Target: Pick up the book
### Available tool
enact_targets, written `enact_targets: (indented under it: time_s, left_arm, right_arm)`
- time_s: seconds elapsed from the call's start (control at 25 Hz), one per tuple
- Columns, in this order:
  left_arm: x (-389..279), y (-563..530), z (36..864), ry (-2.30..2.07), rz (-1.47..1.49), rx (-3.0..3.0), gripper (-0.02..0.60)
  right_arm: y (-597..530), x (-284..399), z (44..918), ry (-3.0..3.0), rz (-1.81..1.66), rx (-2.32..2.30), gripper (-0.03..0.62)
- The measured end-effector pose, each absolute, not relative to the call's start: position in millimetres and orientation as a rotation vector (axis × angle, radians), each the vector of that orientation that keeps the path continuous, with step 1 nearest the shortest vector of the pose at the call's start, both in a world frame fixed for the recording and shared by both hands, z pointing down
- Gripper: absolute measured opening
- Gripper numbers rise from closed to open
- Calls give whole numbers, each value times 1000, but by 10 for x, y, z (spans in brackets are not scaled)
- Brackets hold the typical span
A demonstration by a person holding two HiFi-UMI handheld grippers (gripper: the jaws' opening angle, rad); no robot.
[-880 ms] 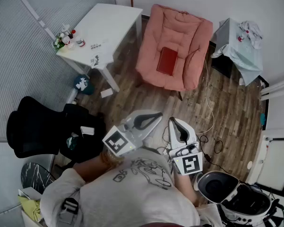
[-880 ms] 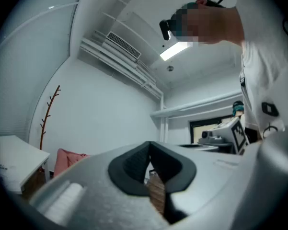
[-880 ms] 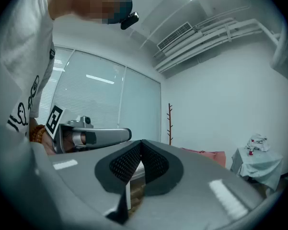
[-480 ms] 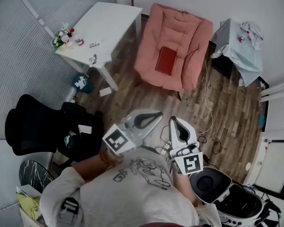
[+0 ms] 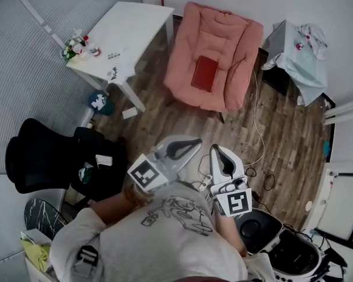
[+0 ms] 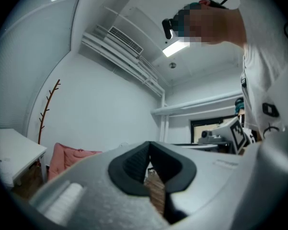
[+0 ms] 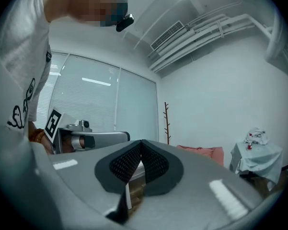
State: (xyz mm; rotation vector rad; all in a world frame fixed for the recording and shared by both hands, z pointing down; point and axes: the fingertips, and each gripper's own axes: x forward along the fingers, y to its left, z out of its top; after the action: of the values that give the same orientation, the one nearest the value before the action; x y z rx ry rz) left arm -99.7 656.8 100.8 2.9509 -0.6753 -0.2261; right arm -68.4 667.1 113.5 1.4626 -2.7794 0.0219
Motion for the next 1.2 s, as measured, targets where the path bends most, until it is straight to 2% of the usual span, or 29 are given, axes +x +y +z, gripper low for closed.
enact_targets:
  time_s: [0.48, 1.2]
  left_arm:
    - [-1009, 5817, 1051, -695, -237, 2944, 5]
    - [-1456, 3788, 1022, -661, -248, 2926, 5]
  right_arm:
    - [5935, -707, 1166, -2780, 31, 1450, 6]
    - [3893, -1184, 1099, -2750, 55, 1457, 6]
